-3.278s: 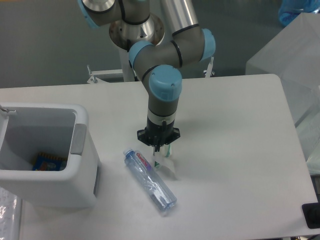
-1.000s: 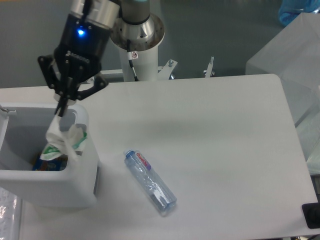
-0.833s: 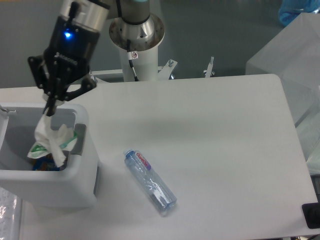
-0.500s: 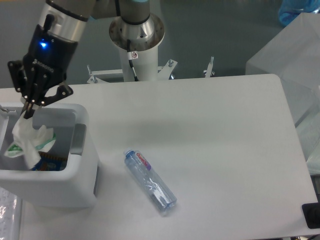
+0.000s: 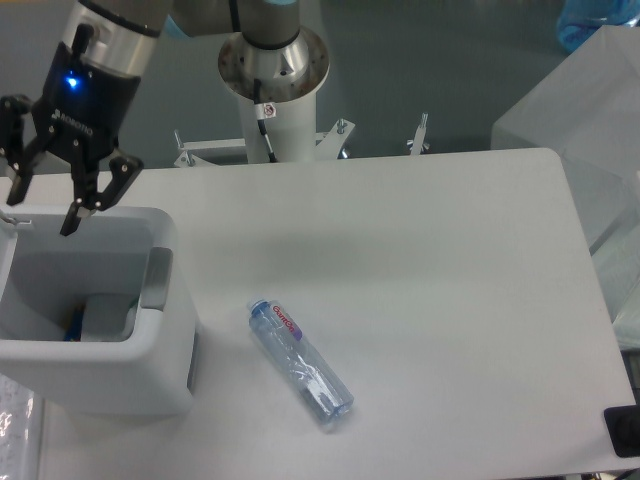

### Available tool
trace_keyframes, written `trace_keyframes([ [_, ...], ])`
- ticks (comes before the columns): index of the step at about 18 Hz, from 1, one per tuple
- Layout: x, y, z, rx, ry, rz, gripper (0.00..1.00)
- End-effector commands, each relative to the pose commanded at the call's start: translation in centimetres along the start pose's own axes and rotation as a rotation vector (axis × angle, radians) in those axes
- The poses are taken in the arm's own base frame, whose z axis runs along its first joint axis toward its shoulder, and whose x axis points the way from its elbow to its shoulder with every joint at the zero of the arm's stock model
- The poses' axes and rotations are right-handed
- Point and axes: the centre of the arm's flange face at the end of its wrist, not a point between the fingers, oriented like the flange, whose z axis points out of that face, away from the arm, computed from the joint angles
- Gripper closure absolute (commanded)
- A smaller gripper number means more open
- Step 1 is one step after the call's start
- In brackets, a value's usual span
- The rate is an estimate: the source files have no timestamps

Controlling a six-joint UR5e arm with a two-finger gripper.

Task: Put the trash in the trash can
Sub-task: 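Open the gripper to drop the wrapper into the bin and rise, then move the gripper over the clear water bottle and lower it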

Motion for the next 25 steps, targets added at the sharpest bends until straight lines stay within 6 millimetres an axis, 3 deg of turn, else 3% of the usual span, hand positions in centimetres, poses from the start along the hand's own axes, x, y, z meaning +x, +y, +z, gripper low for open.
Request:
trace_keyframes([
  [4,-9.0,1.0,-1.7,0.000,-0.155,-0.166,0.00],
  [6,-13.6,1.8,-1.7,-0.006,-0.187,-0.246,0.00],
  [9,-21.3,3.5,0.3,-0.037,-0.234,-0.446,0.00],
  [13,-27.9,6.7,3.9,-0.128,-0.348,-0.576,0.00],
  [21,-34.1,10.2,11.0,-0.243,-0.433,-0.728,0.00],
  [25,-33.7,12.0,16.9,-0.343,-0.488,-0.727,0.00],
])
